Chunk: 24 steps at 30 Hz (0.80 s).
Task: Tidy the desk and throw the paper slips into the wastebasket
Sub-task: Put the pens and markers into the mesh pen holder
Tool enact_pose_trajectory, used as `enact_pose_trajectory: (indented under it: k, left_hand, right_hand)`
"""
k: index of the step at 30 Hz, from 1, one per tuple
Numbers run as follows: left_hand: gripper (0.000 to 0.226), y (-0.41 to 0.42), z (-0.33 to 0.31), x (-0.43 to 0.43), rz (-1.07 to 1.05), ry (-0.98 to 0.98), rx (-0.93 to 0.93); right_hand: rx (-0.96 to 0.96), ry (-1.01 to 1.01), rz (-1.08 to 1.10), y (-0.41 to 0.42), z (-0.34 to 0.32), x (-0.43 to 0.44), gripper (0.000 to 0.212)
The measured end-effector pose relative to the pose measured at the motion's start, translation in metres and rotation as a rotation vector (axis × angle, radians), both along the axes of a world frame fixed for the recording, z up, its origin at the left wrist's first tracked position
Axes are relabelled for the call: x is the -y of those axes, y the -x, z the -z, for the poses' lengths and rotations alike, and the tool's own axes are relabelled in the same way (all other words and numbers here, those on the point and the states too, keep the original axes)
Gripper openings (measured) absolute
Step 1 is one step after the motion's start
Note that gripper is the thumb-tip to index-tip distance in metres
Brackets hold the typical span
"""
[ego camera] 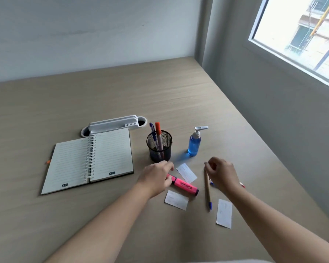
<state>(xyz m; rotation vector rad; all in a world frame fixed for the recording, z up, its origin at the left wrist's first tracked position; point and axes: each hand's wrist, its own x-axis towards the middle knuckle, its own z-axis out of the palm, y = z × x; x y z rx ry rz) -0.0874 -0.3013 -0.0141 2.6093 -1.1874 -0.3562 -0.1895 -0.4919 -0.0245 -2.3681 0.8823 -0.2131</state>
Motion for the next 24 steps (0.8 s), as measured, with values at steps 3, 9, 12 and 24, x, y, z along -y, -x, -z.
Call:
enact_pose_trajectory:
  k: [3, 9, 12, 24]
  left_hand:
    - [0.048, 0.001, 0.019, 0.009, 0.049, -0.259, -0.005]
    - [0.04, -0.003, 0.04, 0.016, 0.056, -0.294, -0.006]
    - [0.036, -0.002, 0.042, 0.016, 0.056, -0.283, 0.005]
    - [0.022, -0.019, -0.008, -0.011, -0.293, 0.356, -0.713]
  right_hand:
    - [-0.225, 0.05, -0.055, 0.016, 0.014, -0.003, 0.028]
    - [-0.395, 0.072, -0.112, 0.023, 0.035, -0.009, 0.028]
    - [-0.375, -0.007, -0.086, 0.023, 0.039, -0.011, 0.023]
    - [0.057, -0.227, -0.144, 0.011, -0.014, -0.016, 0.01]
